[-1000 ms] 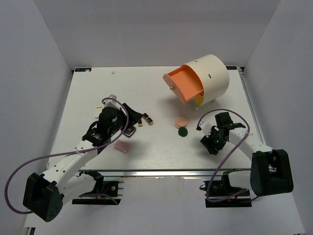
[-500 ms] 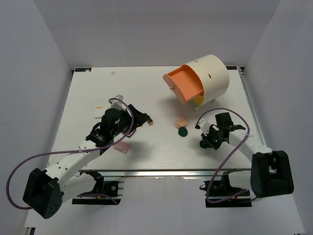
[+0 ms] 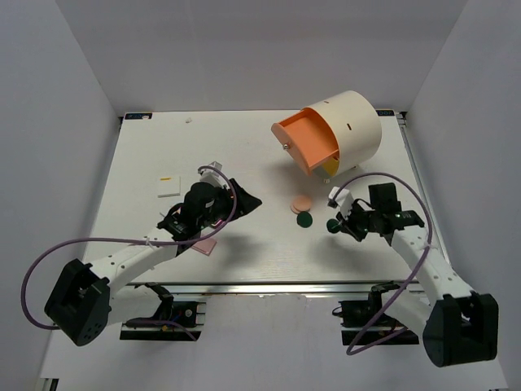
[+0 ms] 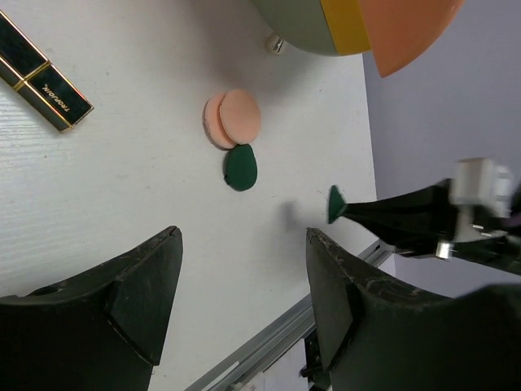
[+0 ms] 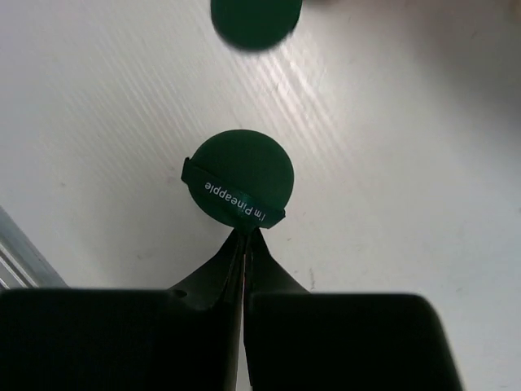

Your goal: Organize the makeup

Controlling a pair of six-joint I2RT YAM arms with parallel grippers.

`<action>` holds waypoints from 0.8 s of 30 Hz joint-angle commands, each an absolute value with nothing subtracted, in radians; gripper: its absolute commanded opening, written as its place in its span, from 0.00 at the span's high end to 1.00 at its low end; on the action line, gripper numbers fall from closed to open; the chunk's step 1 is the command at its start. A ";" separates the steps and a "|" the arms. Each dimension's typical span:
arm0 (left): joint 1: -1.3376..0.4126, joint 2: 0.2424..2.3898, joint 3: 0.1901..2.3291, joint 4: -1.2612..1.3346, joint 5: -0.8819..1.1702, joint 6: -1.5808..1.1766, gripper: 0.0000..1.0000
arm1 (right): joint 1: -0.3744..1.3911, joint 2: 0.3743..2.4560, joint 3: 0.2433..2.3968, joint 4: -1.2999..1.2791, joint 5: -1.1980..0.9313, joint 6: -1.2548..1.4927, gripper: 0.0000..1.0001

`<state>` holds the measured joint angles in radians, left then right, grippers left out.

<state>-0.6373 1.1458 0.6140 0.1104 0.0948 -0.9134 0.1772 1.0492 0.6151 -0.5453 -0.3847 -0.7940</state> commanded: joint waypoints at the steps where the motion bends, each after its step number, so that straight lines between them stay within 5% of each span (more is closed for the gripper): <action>1: -0.653 1.164 0.614 0.158 0.110 -0.914 0.29 | 0.179 0.962 0.727 -0.620 -0.544 -0.801 1.00; 5: -0.666 1.209 0.621 0.186 0.121 -0.907 0.29 | 0.190 0.925 0.962 -0.583 -0.663 -0.675 1.00; 12: -0.692 1.316 0.669 0.207 0.138 -0.868 0.29 | 0.227 1.199 1.377 -0.401 -0.389 -0.301 1.00; 23: -0.741 1.574 0.856 0.238 0.107 -0.830 0.30 | 0.311 1.469 1.490 -0.325 -0.164 -0.337 1.00; 24: -0.750 1.622 0.876 0.235 0.097 -0.834 0.32 | 0.313 1.485 1.491 -0.327 -0.167 -0.337 0.88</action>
<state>-0.7296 1.5677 0.8154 0.2104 0.1177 -0.8501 0.3046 1.4929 1.4391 -0.3641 -0.2180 -0.3401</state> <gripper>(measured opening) 0.685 0.087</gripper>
